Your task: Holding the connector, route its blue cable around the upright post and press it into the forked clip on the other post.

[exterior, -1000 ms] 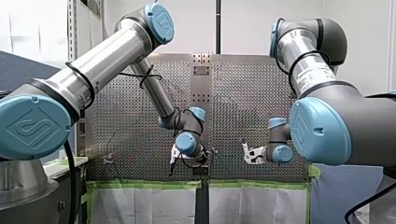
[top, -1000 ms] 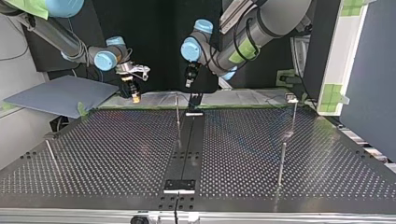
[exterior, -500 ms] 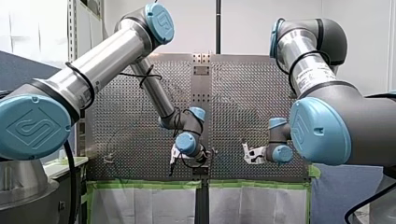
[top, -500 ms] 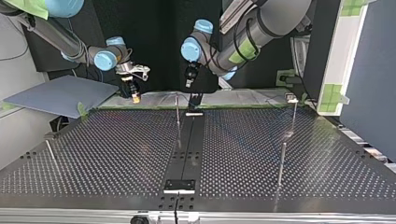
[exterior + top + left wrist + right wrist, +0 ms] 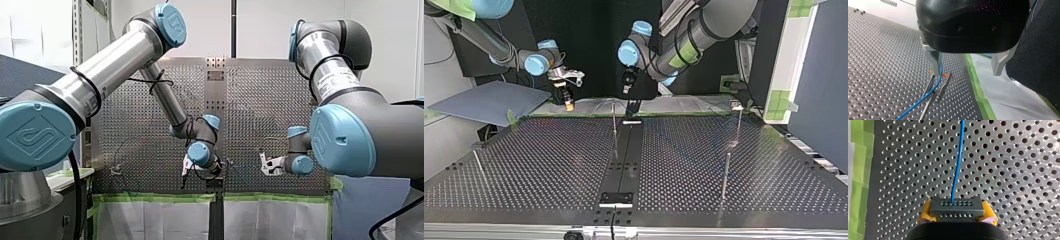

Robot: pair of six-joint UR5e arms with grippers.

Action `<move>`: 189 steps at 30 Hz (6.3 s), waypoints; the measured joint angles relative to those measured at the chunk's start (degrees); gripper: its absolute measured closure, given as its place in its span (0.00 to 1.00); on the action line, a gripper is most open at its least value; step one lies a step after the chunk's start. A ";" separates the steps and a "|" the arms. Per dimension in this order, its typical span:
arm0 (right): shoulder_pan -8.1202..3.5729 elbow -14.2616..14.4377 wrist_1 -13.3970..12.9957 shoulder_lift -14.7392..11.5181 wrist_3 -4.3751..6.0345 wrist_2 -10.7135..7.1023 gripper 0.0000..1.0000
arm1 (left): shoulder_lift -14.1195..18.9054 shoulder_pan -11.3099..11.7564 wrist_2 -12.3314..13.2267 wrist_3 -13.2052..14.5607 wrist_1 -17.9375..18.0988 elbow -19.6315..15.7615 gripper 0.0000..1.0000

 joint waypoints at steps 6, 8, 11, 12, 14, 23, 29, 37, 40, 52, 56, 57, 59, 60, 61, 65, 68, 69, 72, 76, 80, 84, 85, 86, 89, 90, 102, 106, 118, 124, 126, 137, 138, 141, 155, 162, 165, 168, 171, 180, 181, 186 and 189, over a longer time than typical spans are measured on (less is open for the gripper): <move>-0.01 -0.01 -0.27 0.00 0.39 -0.15 1.00 | 0.01 0.01 -1.22 -0.04 0.00 -0.01 0.00; -0.03 -0.01 -0.29 0.00 0.42 -0.17 1.00 | 0.01 -0.05 -1.47 0.00 0.02 -0.01 0.00; -0.04 -0.01 -0.31 0.00 0.44 -0.35 1.00 | 0.01 -0.13 -1.74 0.05 0.12 0.00 0.00; -0.02 -0.01 -0.34 0.00 0.44 -0.44 1.00 | 0.01 -0.16 -1.79 0.06 0.21 0.00 0.00; 0.10 0.00 -0.47 0.00 0.42 -0.66 1.00 | 0.01 -0.28 -1.85 0.08 0.61 0.01 0.00; 1.19 0.09 0.47 -0.01 -2.38 -2.96 1.00 | 0.01 -0.40 -1.89 0.05 1.97 0.03 0.00; 1.19 0.93 1.15 -0.09 -4.48 -4.33 1.00 | -0.01 -0.24 -2.63 0.04 1.94 -0.01 0.00; 1.39 3.00 0.05 -0.14 -5.74 -5.42 1.00 | -0.03 -0.62 -2.99 0.46 2.00 0.00 0.00; 1.49 3.16 0.15 -0.20 -5.93 -5.76 1.00 | -0.05 -0.77 -2.36 0.52 2.11 -0.01 0.00; 1.36 3.19 0.26 -0.31 -5.98 -7.94 1.00 | -0.19 -0.70 -2.24 0.04 2.07 0.01 0.00; 1.29 3.18 0.17 -0.30 -5.88 -8.20 1.00 | -0.64 -0.64 -2.29 0.01 2.20 0.04 0.00; 1.29 3.18 0.14 -0.30 -5.86 -8.23 1.00 | -0.82 -0.60 -2.29 0.00 2.27 0.05 0.00; 1.28 3.17 0.09 -0.28 -5.82 -8.27 1.00 | -1.46 -0.43 -2.30 -0.14 2.44 0.25 0.00; 1.30 3.17 0.08 -0.28 -5.82 -8.28 1.00 | -1.79 -0.36 -2.28 -0.24 2.52 0.39 0.00; 1.35 3.17 0.07 -0.29 -5.81 -8.29 1.00 | -2.12 -0.27 -2.25 -0.39 2.70 0.58 0.00; 1.49 3.17 0.00 -0.29 -5.80 -8.32 1.00 | -2.60 0.00 -2.06 -0.98 3.44 1.65 0.00; 1.52 3.17 0.00 -0.32 -5.79 -8.35 1.00 | -2.67 0.32 -2.11 -1.48 3.26 2.57 0.00; 1.52 3.17 -0.01 -0.32 -5.79 -8.35 1.00 | -2.68 0.42 -2.16 -1.61 3.17 2.81 0.00; 1.53 3.17 -0.03 -0.31 -5.79 -8.36 1.00 | -2.73 0.70 -2.19 -1.92 2.90 3.53 0.00; 1.53 3.17 -0.04 -0.30 -5.79 -8.35 1.00 | -3.43 1.16 -2.07 -2.02 1.96 4.69 0.00; 1.53 3.17 -0.05 -0.29 -5.74 -8.36 1.00 | -5.10 1.44 -1.52 -2.06 0.53 6.10 0.00; 1.53 3.16 -0.06 -0.29 -5.71 -8.36 1.00 | -6.20 1.70 -1.04 -2.47 -0.10 7.32 0.00; 1.53 3.16 -0.08 -0.29 -5.71 -8.36 1.00 | -6.37 1.77 -0.98 -2.56 -0.26 7.58 0.00; 1.53 3.15 -0.10 -0.29 -5.71 -8.36 1.00 | -6.51 1.87 -0.92 -2.66 -0.38 7.85 0.00; 1.53 3.16 -0.17 -0.28 -5.71 -8.36 1.00 | -6.65 2.12 -0.68 -2.83 -0.38 8.24 0.00; 1.53 3.16 -0.19 -0.29 -5.71 -8.36 1.00 | -6.66 2.17 -0.63 -2.86 -0.28 8.28 0.00; 1.53 3.17 -0.25 -0.28 -5.71 -9.14 1.00 | -6.66 2.27 -2.58 -1.96 0.35 8.32 0.00; 1.36 3.16 -0.31 -0.28 -5.68 -9.63 1.00 | -6.66 2.13 -2.62 -1.47 0.89 8.32 0.00; 1.18 3.17 -0.39 -0.28 -5.62 -9.94 1.00 | -6.66 1.31 -2.48 0.32 2.09 8.32 0.97; 1.08 3.12 -0.39 -0.29 -5.60 -9.94 1.00 | -6.66 1.02 -2.40 0.59 3.50 8.31 1.00; 1.02 3.10 -0.39 -0.28 -5.54 -9.94 1.00 | -6.66 1.01 -2.45 0.61 3.74 8.31 1.00; 0.42 1.34 -0.41 -0.27 -2.54 -9.44 1.00 | -6.65 0.99 -4.32 1.47 6.19 8.33 1.00; 0.42 1.17 -0.41 -0.27 -2.28 -9.43 1.00 | -6.64 0.99 -4.43 1.48 6.40 8.32 1.00; 0.41 0.68 -0.45 -0.27 -1.74 -9.42 1.00 | -6.64 0.99 -4.56 1.52 6.93 8.34 1.00; 0.85 -0.69 -1.52 -0.26 1.51 -8.87 1.00 | -6.67 0.66 -4.27 0.87 8.56 8.38 0.98; 1.24 -0.70 -2.13 -0.26 2.08 -8.76 1.00 | -6.74 0.58 -4.17 -0.48 8.25 8.33 0.98; 1.43 -0.70 -2.11 -0.26 2.04 -8.47 1.00 | -6.74 0.58 -4.03 -1.16 8.20 8.33 0.98; 1.59 -0.69 -1.97 -0.24 1.94 -8.12 1.00 | -6.74 0.61 -3.76 -1.81 8.23 8.31 0.98; 1.74 -0.68 -1.78 -0.22 1.81 -7.95 1.00 | -6.81 0.73 -3.63 -2.22 8.24 8.32 0.98; 2.04 -0.68 -1.44 -0.18 1.40 -6.94 1.00 | -10.21 1.13 -3.38 -3.30 7.55 10.41 0.95; 2.04 -0.69 -1.51 -0.18 1.41 -6.91 1.00 | -10.45 1.26 -3.23 -3.62 7.40 10.82 0.95; 2.06 -0.69 -2.08 -0.18 1.63 -6.87 1.00 | -10.71 1.92 -2.98 -4.37 5.56 13.04 0.95; 2.05 -0.70 -2.30 -0.16 1.72 -6.87 1.00 | -10.72 2.23 -2.91 -4.52 4.91 13.86 0.95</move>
